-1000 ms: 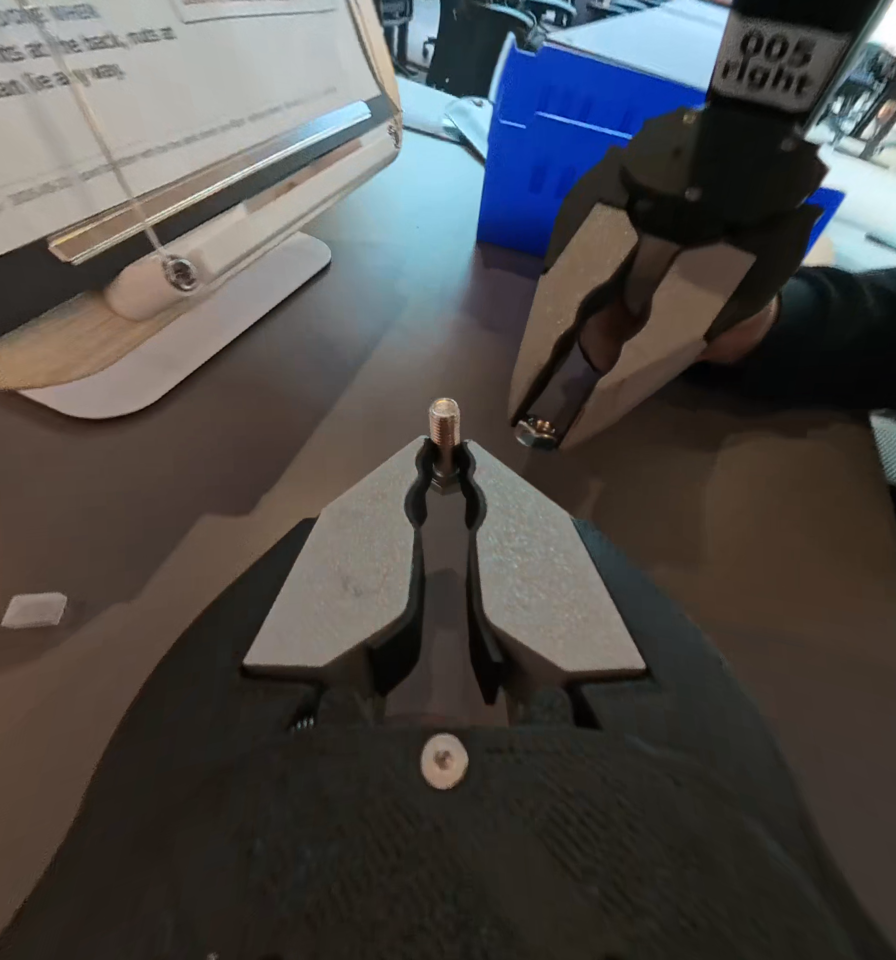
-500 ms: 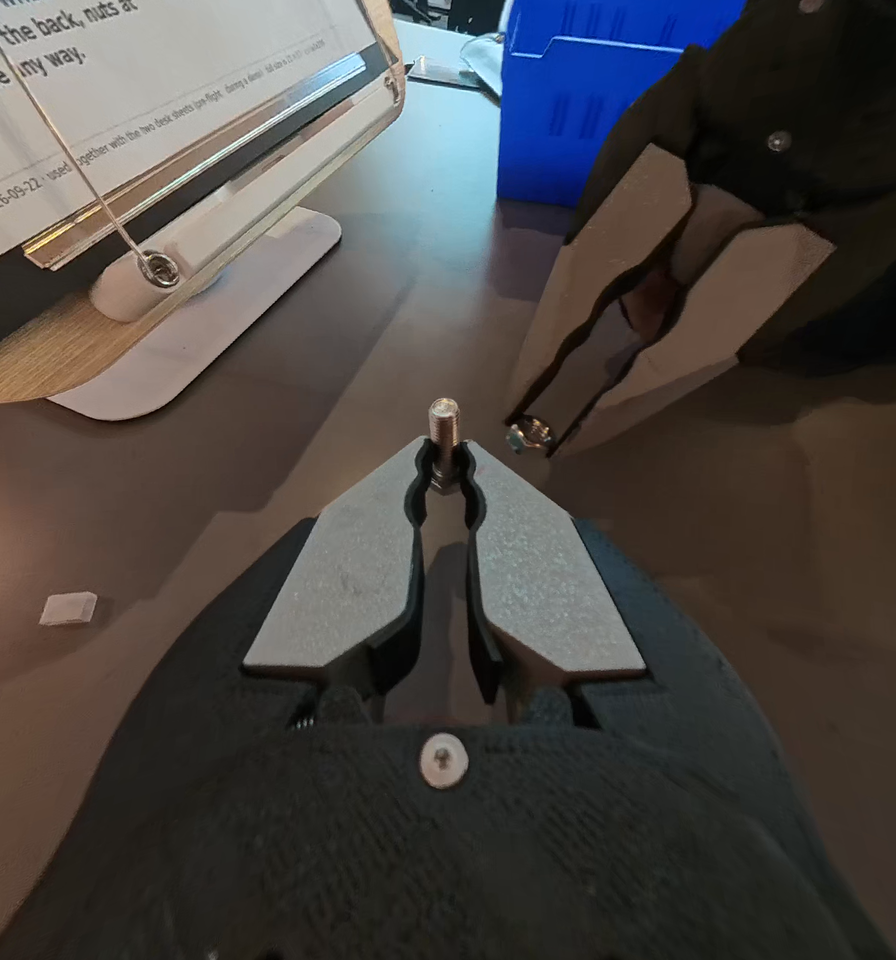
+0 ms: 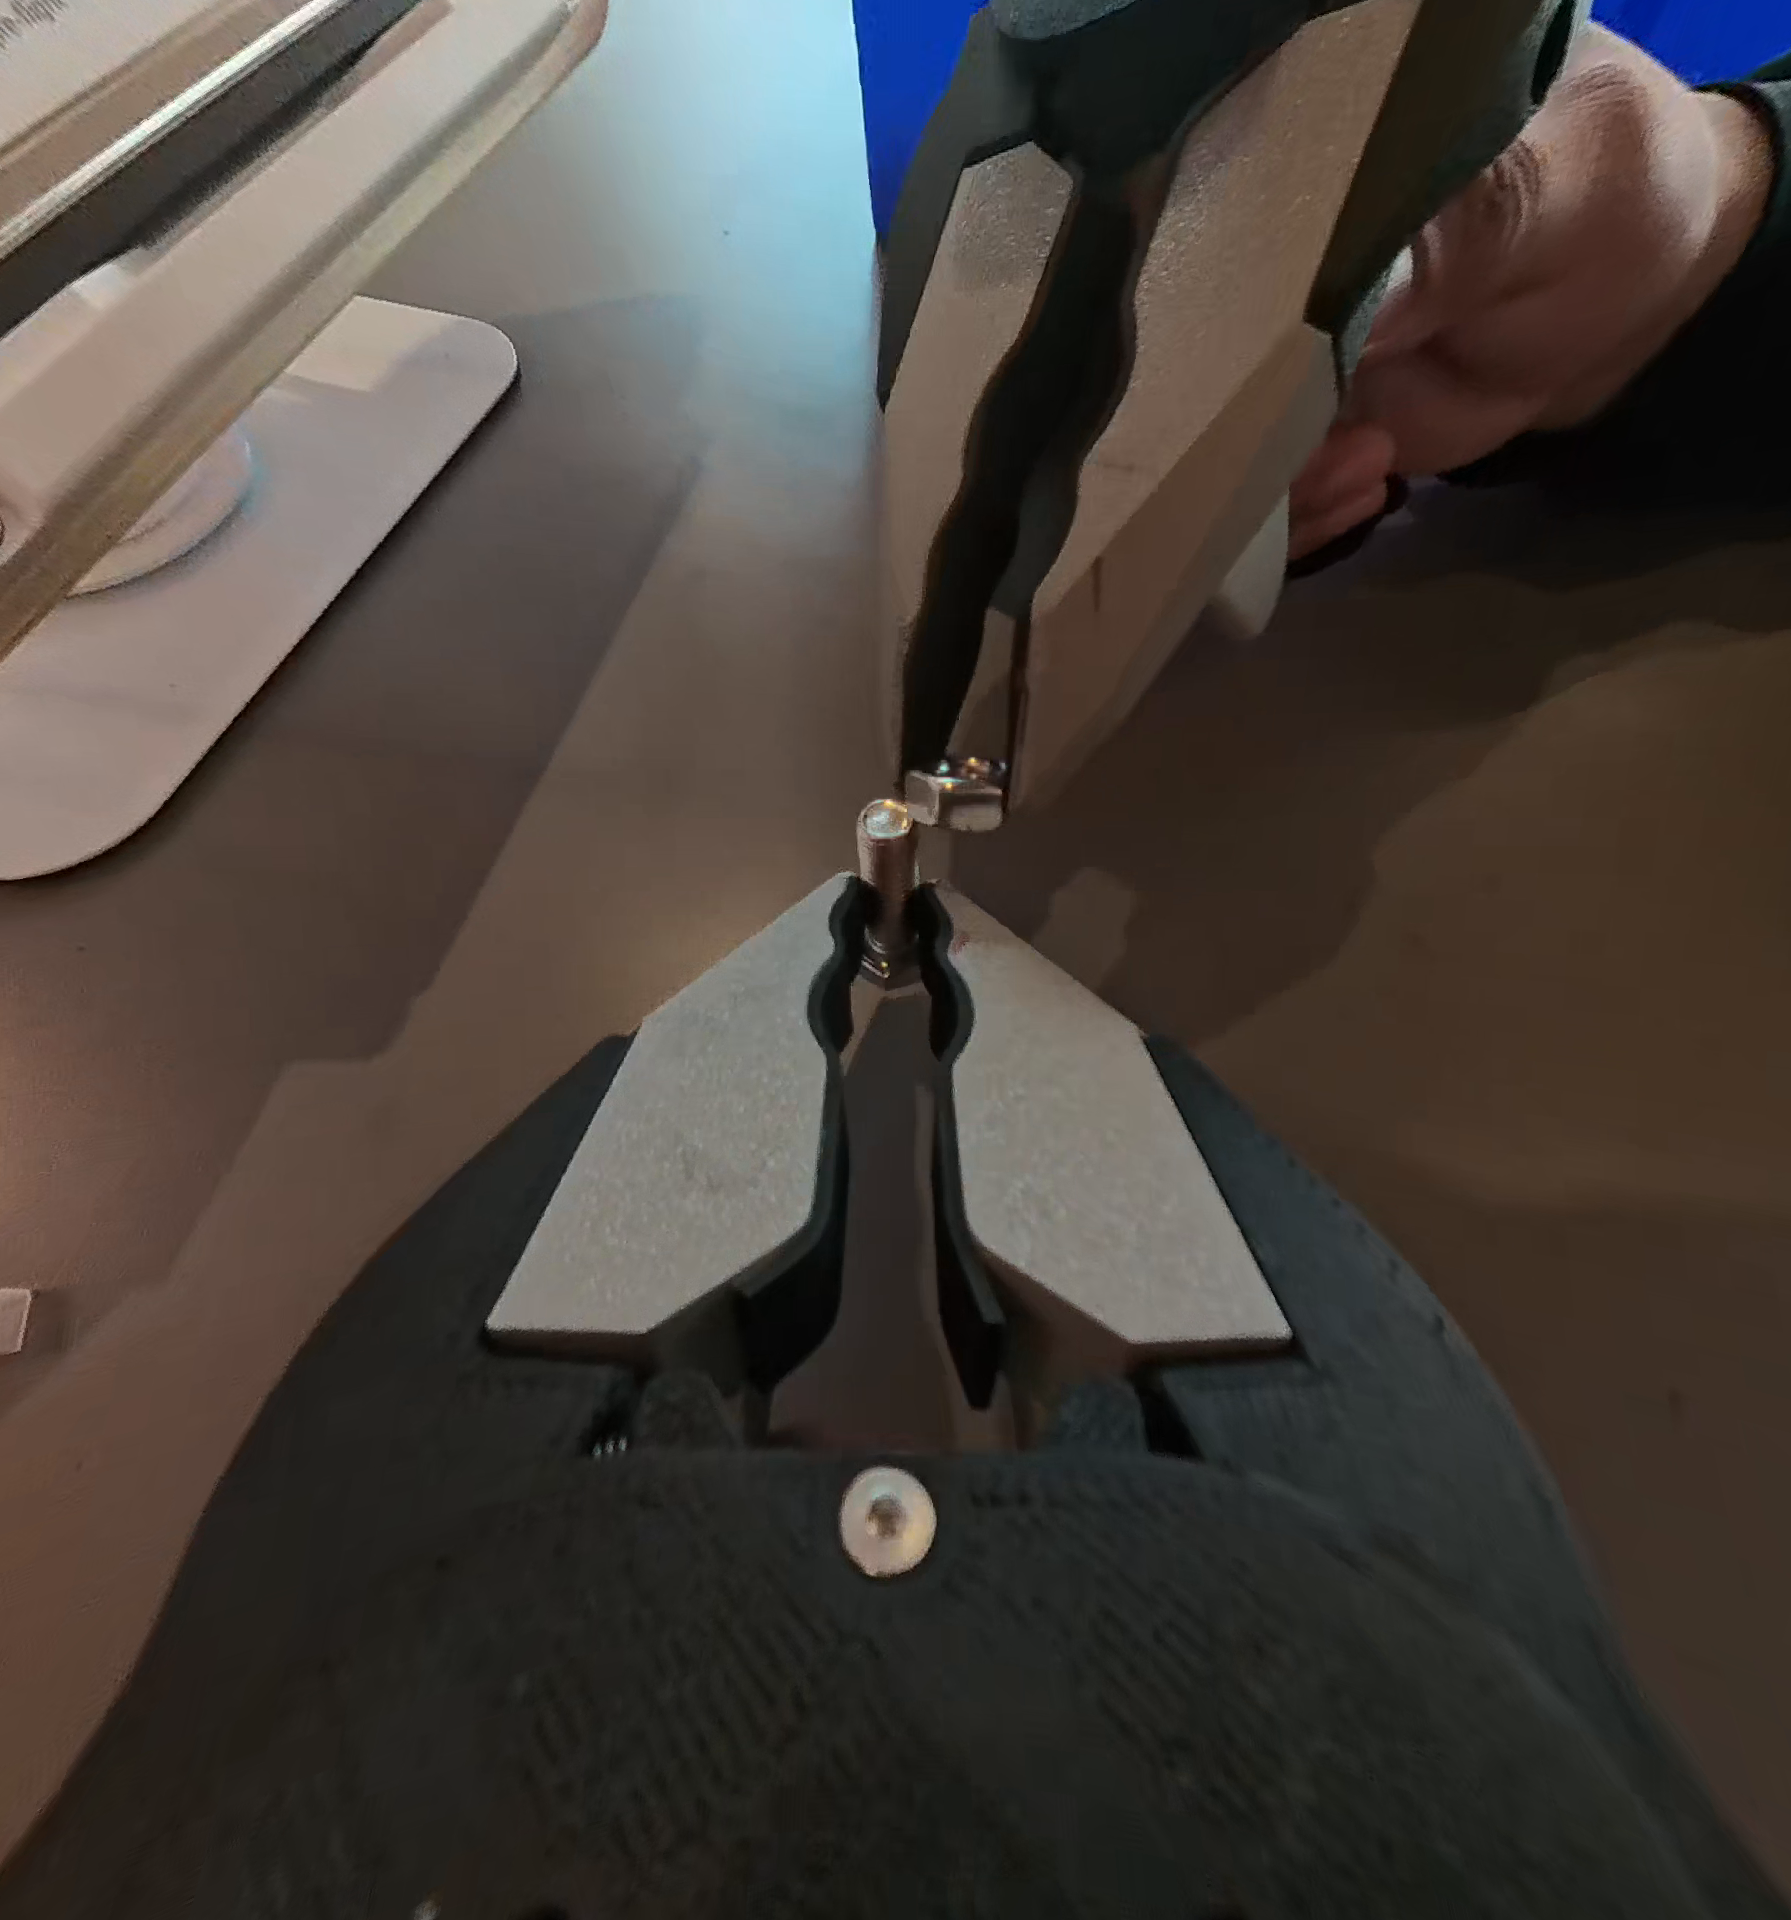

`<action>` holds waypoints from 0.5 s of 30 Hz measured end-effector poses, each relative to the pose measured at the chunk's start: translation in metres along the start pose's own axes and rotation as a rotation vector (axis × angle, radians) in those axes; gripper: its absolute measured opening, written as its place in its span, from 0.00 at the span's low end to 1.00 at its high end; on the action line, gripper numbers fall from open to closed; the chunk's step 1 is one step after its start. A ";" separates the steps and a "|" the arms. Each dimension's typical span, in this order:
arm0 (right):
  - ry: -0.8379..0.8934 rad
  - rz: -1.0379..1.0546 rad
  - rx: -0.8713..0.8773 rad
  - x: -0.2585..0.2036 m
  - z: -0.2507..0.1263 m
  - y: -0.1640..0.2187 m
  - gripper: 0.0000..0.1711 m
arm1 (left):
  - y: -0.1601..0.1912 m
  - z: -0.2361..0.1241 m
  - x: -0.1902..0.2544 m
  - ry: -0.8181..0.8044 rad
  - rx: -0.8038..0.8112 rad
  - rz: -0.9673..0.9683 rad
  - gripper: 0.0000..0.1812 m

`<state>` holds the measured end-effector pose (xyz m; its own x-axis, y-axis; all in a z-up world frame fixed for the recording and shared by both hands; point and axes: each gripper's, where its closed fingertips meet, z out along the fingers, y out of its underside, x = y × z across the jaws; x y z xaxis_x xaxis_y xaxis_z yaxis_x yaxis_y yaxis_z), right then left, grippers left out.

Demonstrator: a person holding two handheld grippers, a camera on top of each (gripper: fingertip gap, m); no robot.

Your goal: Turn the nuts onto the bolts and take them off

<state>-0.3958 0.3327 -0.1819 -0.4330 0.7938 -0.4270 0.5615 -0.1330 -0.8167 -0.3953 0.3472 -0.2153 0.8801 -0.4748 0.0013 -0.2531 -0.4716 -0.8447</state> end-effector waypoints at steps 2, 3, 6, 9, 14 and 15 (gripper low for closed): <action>0.000 -0.001 -0.001 0.000 0.000 0.000 0.08 | 0.000 0.000 0.001 0.005 0.000 0.001 0.04; 0.007 -0.003 0.004 0.000 -0.001 -0.001 0.08 | -0.001 -0.001 0.001 0.007 0.005 -0.001 0.04; 0.035 -0.019 0.023 0.003 -0.006 -0.007 0.08 | -0.001 0.000 0.001 0.006 0.005 -0.006 0.04; 0.072 -0.057 0.021 0.009 -0.011 -0.020 0.08 | -0.003 -0.001 -0.003 -0.021 0.019 -0.008 0.04; 0.169 -0.141 -0.090 0.024 -0.011 -0.048 0.08 | -0.012 -0.009 -0.023 -0.103 0.097 -0.069 0.04; 0.174 -0.163 -0.128 0.025 -0.009 -0.050 0.08 | -0.012 -0.010 -0.027 -0.119 0.107 -0.082 0.04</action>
<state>-0.4287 0.3642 -0.1482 -0.4034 0.8903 -0.2113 0.5832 0.0723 -0.8091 -0.4203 0.3583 -0.1994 0.9389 -0.3439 0.0145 -0.1402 -0.4204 -0.8964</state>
